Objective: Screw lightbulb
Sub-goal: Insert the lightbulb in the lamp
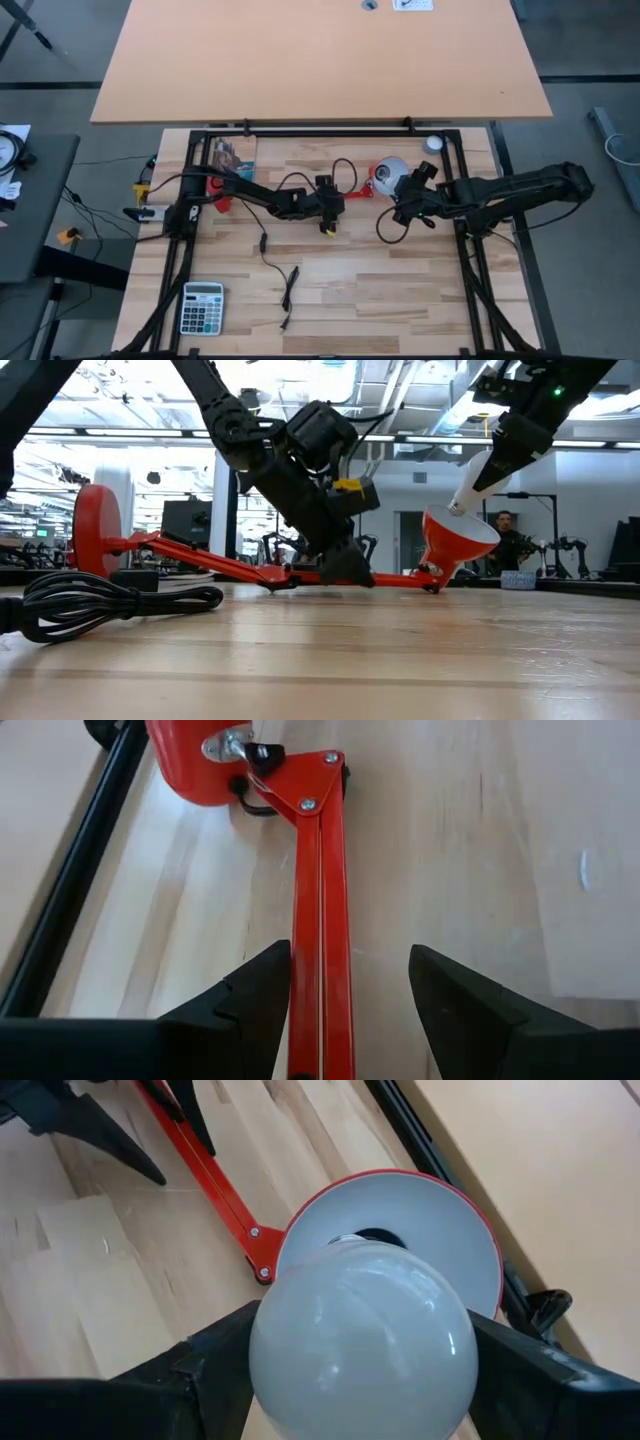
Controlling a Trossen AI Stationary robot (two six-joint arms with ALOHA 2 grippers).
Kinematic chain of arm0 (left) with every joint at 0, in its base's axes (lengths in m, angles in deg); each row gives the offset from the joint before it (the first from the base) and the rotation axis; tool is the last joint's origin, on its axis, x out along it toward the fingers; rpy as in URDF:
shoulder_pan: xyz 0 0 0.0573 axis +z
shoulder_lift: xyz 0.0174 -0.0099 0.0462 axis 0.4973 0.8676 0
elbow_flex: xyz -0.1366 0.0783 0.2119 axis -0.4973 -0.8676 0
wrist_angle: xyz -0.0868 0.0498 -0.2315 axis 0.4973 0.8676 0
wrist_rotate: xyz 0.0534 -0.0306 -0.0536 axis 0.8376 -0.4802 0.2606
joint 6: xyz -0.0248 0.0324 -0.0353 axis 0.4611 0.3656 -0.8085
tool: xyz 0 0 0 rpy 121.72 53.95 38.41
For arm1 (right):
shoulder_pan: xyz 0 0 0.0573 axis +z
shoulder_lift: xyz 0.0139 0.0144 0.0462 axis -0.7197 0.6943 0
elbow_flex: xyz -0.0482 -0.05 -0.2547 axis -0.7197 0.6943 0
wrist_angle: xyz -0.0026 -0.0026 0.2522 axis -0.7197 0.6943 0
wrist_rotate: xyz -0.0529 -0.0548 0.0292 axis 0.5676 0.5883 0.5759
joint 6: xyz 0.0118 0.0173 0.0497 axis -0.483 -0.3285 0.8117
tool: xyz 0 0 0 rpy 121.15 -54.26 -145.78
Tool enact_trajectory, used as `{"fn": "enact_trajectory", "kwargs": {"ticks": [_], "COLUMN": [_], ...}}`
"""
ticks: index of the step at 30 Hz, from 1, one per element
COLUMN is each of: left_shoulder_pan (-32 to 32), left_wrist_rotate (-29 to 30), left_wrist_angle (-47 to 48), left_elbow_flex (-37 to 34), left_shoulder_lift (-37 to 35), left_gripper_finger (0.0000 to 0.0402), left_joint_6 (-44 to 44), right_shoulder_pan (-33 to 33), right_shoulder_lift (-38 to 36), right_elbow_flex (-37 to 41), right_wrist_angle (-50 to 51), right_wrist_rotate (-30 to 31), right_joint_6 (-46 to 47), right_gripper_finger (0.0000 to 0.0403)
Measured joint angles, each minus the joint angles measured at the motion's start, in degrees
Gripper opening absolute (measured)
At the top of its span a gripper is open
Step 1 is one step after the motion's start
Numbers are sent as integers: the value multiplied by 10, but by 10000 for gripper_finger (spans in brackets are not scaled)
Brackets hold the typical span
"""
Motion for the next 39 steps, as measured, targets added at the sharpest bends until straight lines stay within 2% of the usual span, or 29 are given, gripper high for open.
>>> {"fn": "enact_trajectory", "kwargs": {"ticks": [8, 20, 30, 39], "left_shoulder_pan": [3, 4, -4, -6], "left_wrist_rotate": [2, -26, -44, -104], "left_wrist_angle": [10, 53, 139, 223], "left_elbow_flex": [0, 1, 2, -3], "left_shoulder_lift": [7, 1, -12, -79], "left_gripper_finger": [192, 134, 115, 108], "left_joint_6": [-3, -32, -28, -42], "right_shoulder_pan": [-4, -22, 52, 91], "right_shoulder_lift": [0, -16, -76, -81], "right_elbow_flex": [0, -20, -50, -46], "right_wrist_angle": [-1, -41, -39, 18], "right_wrist_rotate": [1, 19, 18, 17], "right_joint_6": [-6, -66, -49, 13], "right_gripper_finger": [297, 297, 297, 297]}}
